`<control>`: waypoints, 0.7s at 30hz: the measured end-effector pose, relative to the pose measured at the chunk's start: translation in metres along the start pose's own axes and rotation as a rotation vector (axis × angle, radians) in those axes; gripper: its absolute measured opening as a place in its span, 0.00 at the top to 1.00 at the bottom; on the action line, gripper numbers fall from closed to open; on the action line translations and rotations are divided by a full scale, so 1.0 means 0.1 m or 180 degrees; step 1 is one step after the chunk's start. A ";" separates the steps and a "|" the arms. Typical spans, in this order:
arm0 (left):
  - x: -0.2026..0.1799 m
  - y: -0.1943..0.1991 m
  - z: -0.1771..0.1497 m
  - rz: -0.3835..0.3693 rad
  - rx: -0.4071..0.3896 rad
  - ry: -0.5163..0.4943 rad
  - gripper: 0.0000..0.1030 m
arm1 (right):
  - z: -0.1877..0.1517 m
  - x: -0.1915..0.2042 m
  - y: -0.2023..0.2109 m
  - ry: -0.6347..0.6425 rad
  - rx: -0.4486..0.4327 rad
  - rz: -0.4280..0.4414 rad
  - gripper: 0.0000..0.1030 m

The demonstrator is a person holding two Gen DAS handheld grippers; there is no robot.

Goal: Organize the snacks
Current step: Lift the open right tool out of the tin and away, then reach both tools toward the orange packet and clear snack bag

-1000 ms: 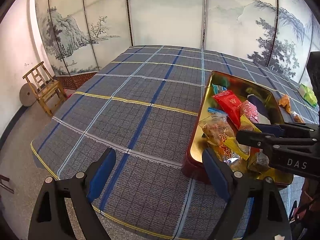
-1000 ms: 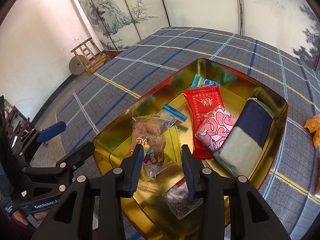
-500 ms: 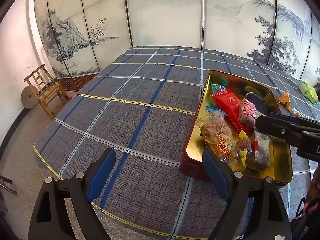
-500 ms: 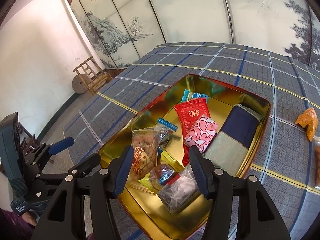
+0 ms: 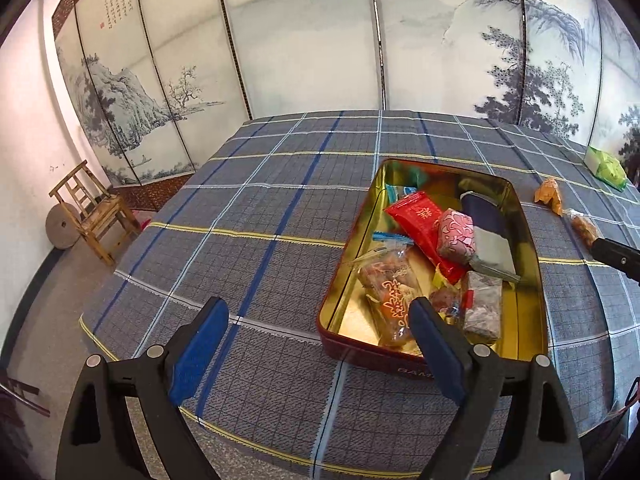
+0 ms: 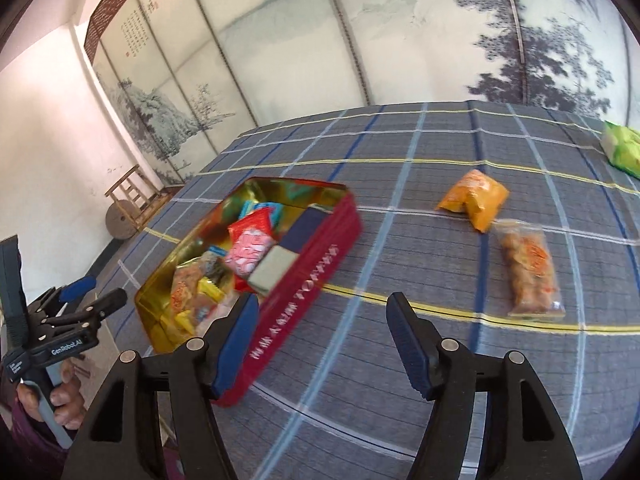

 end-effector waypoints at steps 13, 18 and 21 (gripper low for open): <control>-0.87 0.11 0.29 -0.0107 -0.0119 -0.0578 0.10 | -0.11 -1.63 0.67 -0.0212 -0.0188 -0.1050 0.26; -1.30 0.07 0.41 -0.0209 -0.0129 -0.0824 0.09 | -0.13 -2.01 0.77 -0.0267 -0.0209 -0.1215 0.25; -1.56 0.02 0.50 -0.0301 -0.0130 -0.0960 0.08 | -0.14 -2.18 0.77 -0.0304 -0.0193 -0.1254 0.23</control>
Point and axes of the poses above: each gripper's, at about its wrist camera, not at the fingertips, and y roughly against the way its jaws point, x to its left, z to its top, the point moved 6 cm from there along -y, roughly the way its jaws point, and after that the axes turned 9 degrees about -x, right-handed, at the moved point
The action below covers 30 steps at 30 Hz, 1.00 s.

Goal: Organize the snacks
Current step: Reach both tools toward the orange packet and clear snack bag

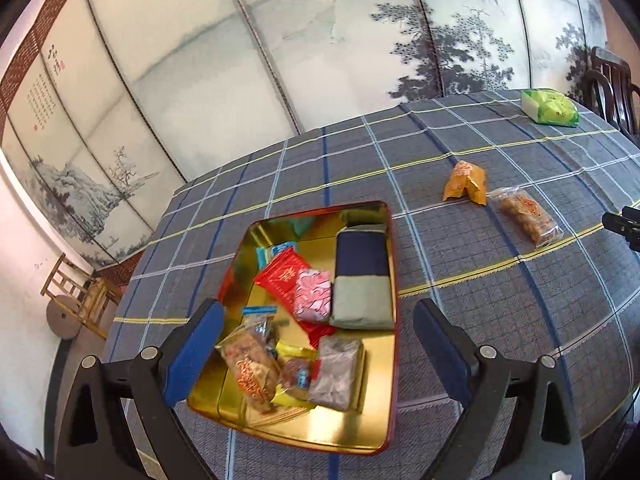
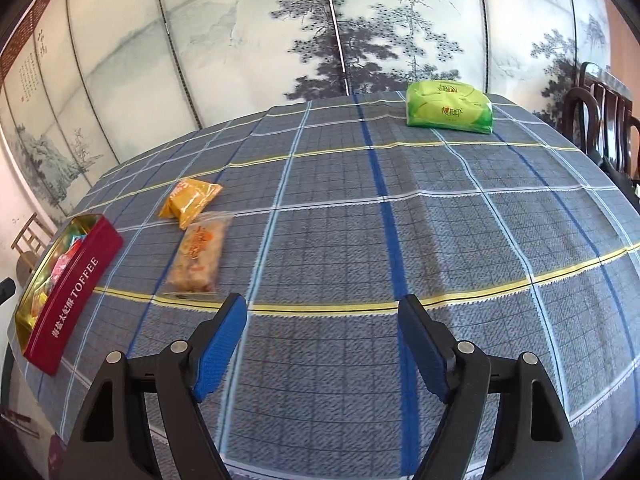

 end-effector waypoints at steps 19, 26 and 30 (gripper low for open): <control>-1.29 -1.61 1.11 -0.1578 0.0517 -0.0281 0.09 | 0.07 -0.07 -0.06 -0.0130 -0.0092 0.0315 0.13; -1.52 -2.12 0.92 -0.1530 0.0938 -0.0316 0.33 | 0.06 -0.02 -0.06 -0.0114 -0.0087 0.0426 0.13; -1.53 -2.11 0.87 -0.1594 0.1073 -0.0144 0.74 | 0.06 -0.01 -0.08 -0.0104 -0.0071 0.0454 0.13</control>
Point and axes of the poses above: each gripper's, at about its wrist camera, not at the fingertips, and y roughly against the way its jaws point, x to its left, z to its top, the point moved 6 cm from there along -y, roughly the way its jaws point, and after that the axes turned 9 degrees about -x, right-handed, at the moved point
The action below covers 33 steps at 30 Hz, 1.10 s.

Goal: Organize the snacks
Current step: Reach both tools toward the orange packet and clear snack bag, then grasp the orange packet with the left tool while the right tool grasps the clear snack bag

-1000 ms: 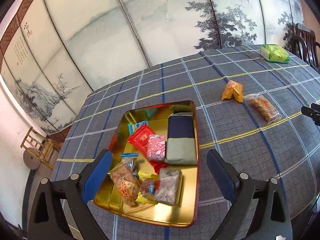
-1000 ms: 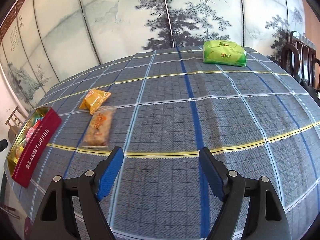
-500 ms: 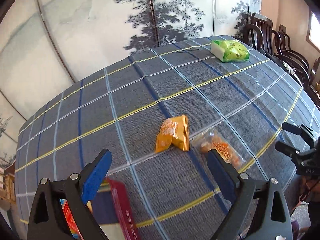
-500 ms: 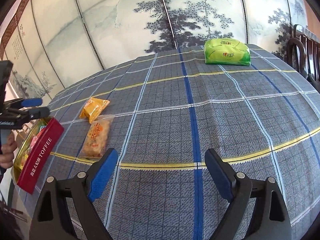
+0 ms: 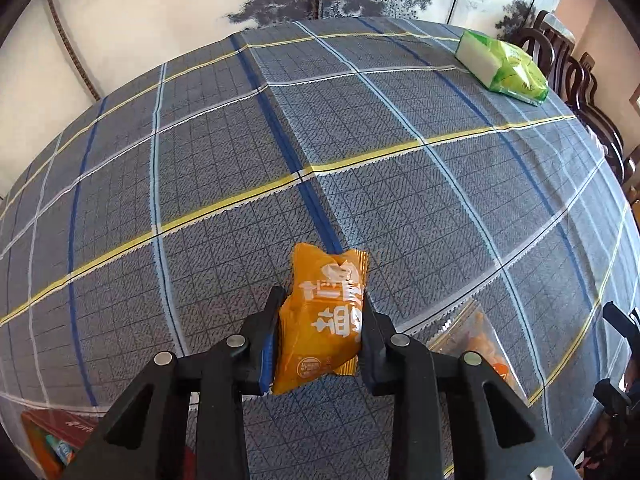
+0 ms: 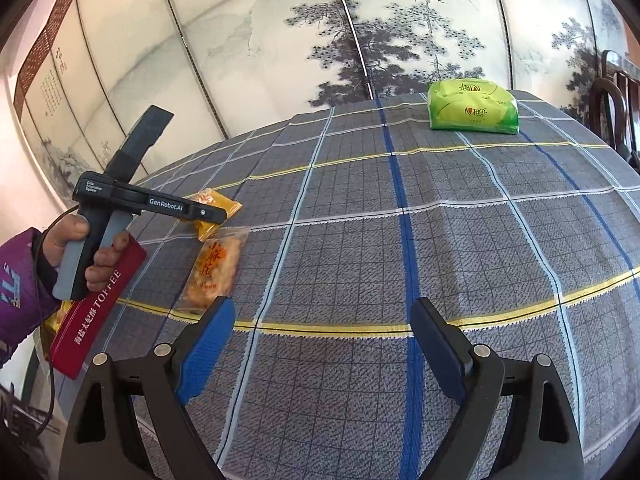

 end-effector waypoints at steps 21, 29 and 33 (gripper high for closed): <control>-0.16 2.21 -1.30 0.0061 -0.0939 0.0510 0.74 | 0.11 1.03 -0.76 0.0714 0.0531 0.0447 0.13; 0.01 2.59 -1.57 0.0160 -0.1090 0.0628 0.74 | 0.06 1.12 -1.06 0.0977 0.0749 0.0198 0.62; 0.19 2.73 -1.70 0.0293 -0.1201 0.0741 0.74 | 0.03 1.05 -0.87 0.0806 0.0666 0.0276 0.62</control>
Point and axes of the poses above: each gripper's, at about its wrist camera, not at the fingertips, and y roughly against the way its jaws point, x to its left, z to its top, the point moved 6 cm from there along -y, roughly the way its jaws point, and after that the axes turned 9 degrees about -x, right-handed, at the moved point
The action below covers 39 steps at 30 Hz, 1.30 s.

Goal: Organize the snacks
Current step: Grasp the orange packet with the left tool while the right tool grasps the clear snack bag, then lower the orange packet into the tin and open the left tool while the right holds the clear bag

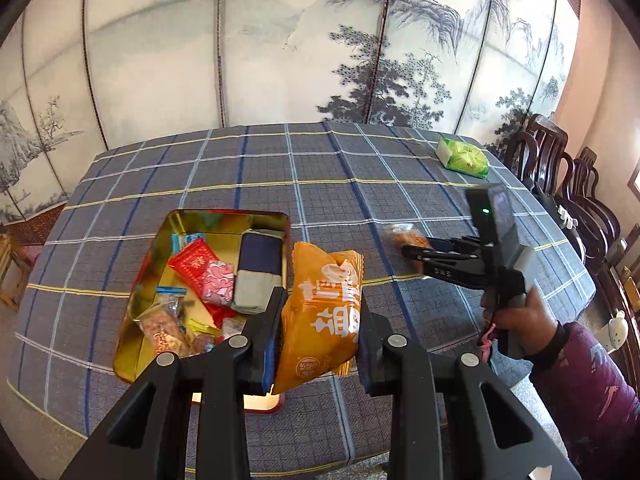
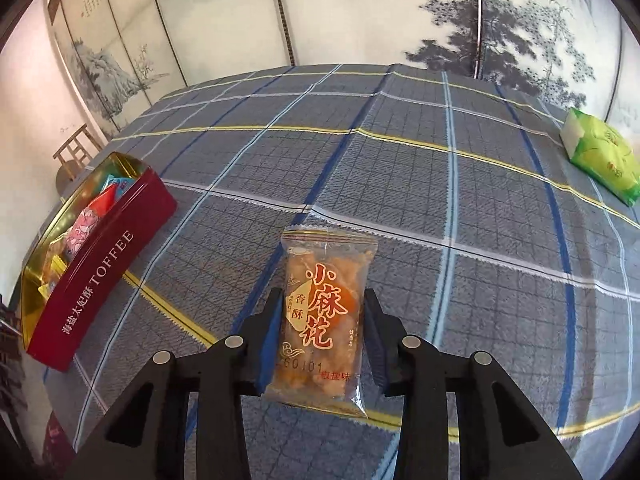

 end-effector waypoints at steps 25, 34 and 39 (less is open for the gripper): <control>0.81 -0.01 -0.39 0.0339 -0.0181 0.0183 0.73 | -0.31 -0.68 0.49 -0.0613 -0.0316 -0.0568 0.62; 0.83 -0.46 0.09 0.0219 -0.0192 -0.0033 0.73 | -0.31 -0.69 0.47 -0.0601 -0.0277 -0.0588 0.62; 0.88 -0.80 0.24 0.0195 -0.0091 -0.0030 0.73 | -0.31 -0.69 0.46 -0.0601 -0.0256 -0.0593 0.62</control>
Point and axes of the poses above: each gripper's, at about its wrist camera, not at the fingertips, and y roughly against the way its jaws point, x to its left, z to its top, the point moved 6 cm from there along -y, roughly the way its jaws point, and after that the axes turned 9 degrees about -x, right-handed, at the moved point
